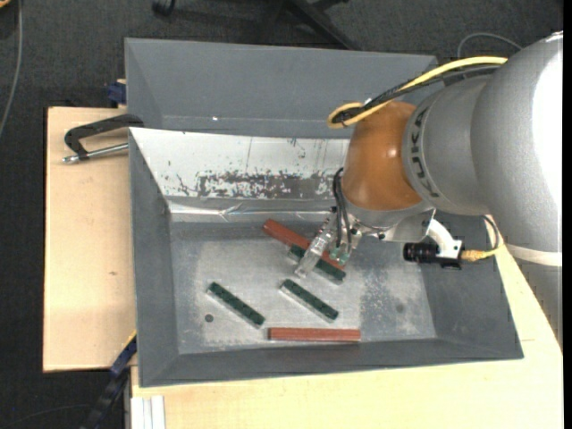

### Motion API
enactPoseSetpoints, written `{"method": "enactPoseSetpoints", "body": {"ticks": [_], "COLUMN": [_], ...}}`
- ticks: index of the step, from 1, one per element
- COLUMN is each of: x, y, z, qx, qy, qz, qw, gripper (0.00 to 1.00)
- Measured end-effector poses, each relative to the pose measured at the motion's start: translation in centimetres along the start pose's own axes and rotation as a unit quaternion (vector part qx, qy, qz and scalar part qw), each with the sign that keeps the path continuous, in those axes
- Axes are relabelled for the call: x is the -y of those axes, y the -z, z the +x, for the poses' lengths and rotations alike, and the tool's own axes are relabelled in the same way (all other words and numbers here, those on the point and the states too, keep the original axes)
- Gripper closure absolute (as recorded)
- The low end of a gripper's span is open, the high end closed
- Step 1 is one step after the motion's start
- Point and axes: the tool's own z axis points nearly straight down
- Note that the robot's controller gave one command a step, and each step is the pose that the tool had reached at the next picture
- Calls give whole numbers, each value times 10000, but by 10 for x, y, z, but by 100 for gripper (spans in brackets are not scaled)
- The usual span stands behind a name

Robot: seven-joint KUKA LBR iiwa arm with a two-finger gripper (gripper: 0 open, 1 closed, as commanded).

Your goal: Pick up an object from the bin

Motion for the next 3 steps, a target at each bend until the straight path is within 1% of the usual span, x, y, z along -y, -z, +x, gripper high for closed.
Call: {"method": "enactPoseSetpoints", "body": {"ticks": [1, 2, 3], "x": [0, 0, -1], "y": [1, 70, 92], "z": [0, 1, 0], "qx": [3, 3, 23], "qy": [0, 5, 6], "qz": [-1, 2, -14], "qw": [10000, 10000, 10000], "gripper": [100, 100, 100]}}
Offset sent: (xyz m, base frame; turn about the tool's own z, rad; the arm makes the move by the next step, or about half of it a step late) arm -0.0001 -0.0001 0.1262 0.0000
